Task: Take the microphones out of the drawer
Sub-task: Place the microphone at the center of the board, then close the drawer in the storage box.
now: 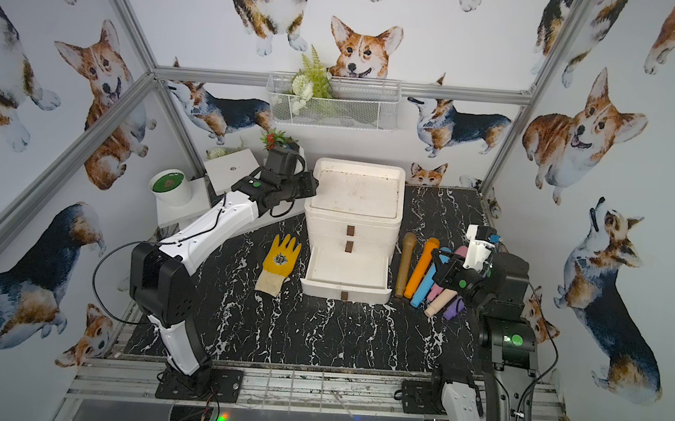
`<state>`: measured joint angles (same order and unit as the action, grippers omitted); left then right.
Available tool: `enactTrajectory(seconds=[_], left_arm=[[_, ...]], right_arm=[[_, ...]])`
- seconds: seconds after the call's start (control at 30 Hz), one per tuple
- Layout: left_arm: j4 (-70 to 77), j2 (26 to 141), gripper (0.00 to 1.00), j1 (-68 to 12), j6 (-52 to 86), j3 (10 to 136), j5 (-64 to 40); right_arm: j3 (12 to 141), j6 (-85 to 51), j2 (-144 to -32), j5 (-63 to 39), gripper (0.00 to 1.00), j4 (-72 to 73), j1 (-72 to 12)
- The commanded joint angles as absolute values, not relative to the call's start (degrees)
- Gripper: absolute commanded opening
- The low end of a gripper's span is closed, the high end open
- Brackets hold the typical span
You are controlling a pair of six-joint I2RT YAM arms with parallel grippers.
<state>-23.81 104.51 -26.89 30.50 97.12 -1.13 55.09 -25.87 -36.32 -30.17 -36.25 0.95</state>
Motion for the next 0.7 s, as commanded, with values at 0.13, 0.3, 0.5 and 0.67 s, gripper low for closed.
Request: enactTrajectory(seconds=[0.13,0.3,0.5,0.67], left_arm=[[-36.56,106.24,0.17,-26.37,35.60,96.42,-1.01],[-36.74,106.05,0.17,-26.37,35.68,96.57,-0.88],[-37.18,106.08,0.17,-26.36,35.60,96.85,-0.70],[-37.42,106.11,0.17,-26.37,35.43,97.27,-0.65]], right_arm=[[57.54,-24.49,-38.56,-26.69,0.00,-34.82,-14.55],[59.56,-19.68,-44.40,-20.68,0.00,-36.64,-28.39],[61.64,-13.51,-54.32,-11.81,0.00,-39.73,-44.94],[61.19,-10.31,-61.55,-7.30,0.00,-40.46,-53.51]])
